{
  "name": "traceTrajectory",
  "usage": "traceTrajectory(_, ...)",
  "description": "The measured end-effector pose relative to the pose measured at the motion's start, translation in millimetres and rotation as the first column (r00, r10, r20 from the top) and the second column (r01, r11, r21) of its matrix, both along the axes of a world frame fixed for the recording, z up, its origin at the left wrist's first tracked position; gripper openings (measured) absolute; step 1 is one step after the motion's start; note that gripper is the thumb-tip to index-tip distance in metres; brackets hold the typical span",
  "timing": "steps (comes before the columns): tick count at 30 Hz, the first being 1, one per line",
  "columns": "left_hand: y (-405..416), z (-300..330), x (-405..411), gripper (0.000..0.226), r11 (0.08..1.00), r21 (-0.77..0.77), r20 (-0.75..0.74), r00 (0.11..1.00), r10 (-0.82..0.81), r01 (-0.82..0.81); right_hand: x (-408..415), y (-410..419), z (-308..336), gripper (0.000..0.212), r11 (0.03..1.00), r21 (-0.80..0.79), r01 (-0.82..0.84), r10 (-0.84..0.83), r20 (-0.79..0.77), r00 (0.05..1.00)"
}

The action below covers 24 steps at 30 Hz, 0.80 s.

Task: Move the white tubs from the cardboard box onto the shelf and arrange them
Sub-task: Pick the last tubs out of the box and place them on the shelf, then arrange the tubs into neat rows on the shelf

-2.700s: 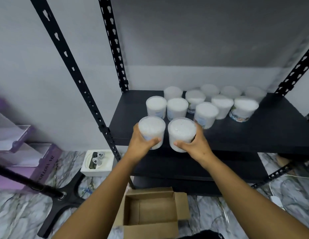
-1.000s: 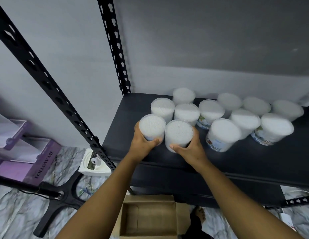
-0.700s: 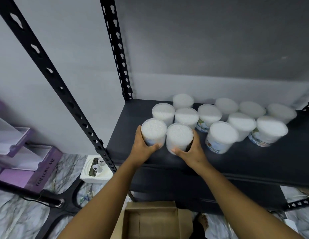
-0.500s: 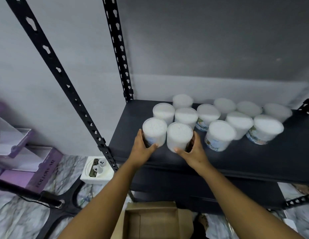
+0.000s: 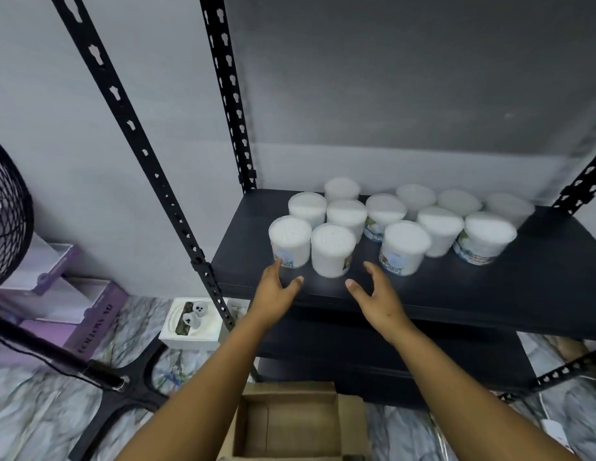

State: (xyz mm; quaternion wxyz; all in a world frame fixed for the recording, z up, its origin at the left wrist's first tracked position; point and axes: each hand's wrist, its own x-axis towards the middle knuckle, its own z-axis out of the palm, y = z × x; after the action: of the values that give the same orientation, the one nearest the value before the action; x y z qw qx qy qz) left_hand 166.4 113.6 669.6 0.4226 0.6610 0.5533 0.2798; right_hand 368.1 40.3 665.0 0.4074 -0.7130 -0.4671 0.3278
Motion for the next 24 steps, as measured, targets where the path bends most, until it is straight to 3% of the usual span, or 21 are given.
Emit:
traceTrajectory(7, -58.1, 14.5, 31.0, 0.055, 1.0, 0.01, -0.08, 0.997, 0.01, -0.009, 28.7, -54.6, 14.2, 0.06, 0.997, -0.018, -0.072, 0.073, 0.08, 0.994)
traceTrajectory(12, -115.3, 27.2, 64.8, 0.054, 0.996, 0.062, -0.155, 0.986, -0.06, 0.07, 54.7, -108.1, 18.2, 0.059, 0.997, -0.031, -0.072, 0.074, 0.071, 0.995)
traceTrajectory(24, -193.3, 36.9, 111.4, 0.057, 0.99, 0.076, -0.143, 0.984, -0.103, 0.115, 94.4, -187.1, 23.4, 0.06, 0.996, -0.019, -0.091, 0.093, 0.11, 0.99)
